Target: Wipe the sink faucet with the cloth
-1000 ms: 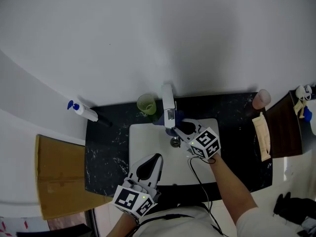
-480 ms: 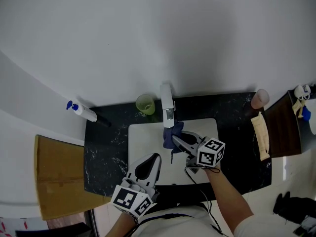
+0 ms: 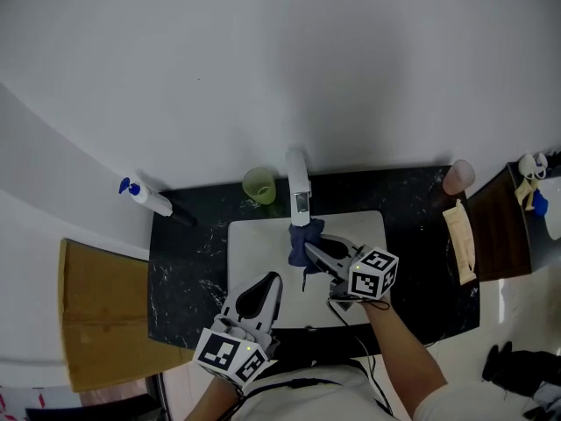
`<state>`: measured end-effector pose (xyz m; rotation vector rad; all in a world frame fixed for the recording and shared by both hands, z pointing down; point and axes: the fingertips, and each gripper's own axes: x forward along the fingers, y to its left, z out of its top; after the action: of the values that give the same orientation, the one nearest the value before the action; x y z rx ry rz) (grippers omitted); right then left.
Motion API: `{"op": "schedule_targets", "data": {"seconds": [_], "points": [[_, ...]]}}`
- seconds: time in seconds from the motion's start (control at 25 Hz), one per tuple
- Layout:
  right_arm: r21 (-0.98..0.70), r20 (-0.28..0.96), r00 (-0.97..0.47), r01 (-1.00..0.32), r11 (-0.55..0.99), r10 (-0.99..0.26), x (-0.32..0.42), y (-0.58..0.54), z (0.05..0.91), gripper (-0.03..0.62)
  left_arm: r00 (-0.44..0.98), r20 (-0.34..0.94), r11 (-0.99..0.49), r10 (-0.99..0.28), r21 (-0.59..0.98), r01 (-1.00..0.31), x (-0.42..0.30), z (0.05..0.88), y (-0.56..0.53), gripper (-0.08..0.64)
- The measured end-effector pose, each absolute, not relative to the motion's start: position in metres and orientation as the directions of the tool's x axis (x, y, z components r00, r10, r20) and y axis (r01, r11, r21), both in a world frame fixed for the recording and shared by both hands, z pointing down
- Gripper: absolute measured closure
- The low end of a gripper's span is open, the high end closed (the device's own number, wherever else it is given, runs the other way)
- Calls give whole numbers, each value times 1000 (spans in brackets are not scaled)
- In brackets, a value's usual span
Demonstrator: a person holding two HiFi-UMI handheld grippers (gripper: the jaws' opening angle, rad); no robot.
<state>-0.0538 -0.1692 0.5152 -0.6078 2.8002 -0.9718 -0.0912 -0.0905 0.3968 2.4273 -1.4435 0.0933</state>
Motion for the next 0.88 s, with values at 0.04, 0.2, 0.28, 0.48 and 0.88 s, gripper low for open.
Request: {"op": "schedule_targets", "data": {"seconds": [0.04, 0.2, 0.28, 0.48, 0.88], "points": [[-612, 12, -909, -336, 716, -417, -47, -167, 509, 518, 492, 211, -444, -845, 235, -865, -91, 397, -91, 549], [-581, -55, -884, -349, 735, -463, -25, -169, 465, 518, 506, 206, -456, -838, 246, -855, -88, 397, -90, 549], [-531, -75, -883, -357, 768, -463, -25, -171, 439, 518, 513, 200, -463, -835, 250, -850, -87, 397, -89, 549], [-378, 36, -900, -415, 828, -434, -53, -187, 431, 518, 534, 178, -485, -827, 255, -836, -83, 400, -86, 549], [-273, 340, -813, -567, 777, -473, -63, -237, 467, 517, 516, 197, -466, -833, 252, -848, -93, 401, -89, 549]]}}
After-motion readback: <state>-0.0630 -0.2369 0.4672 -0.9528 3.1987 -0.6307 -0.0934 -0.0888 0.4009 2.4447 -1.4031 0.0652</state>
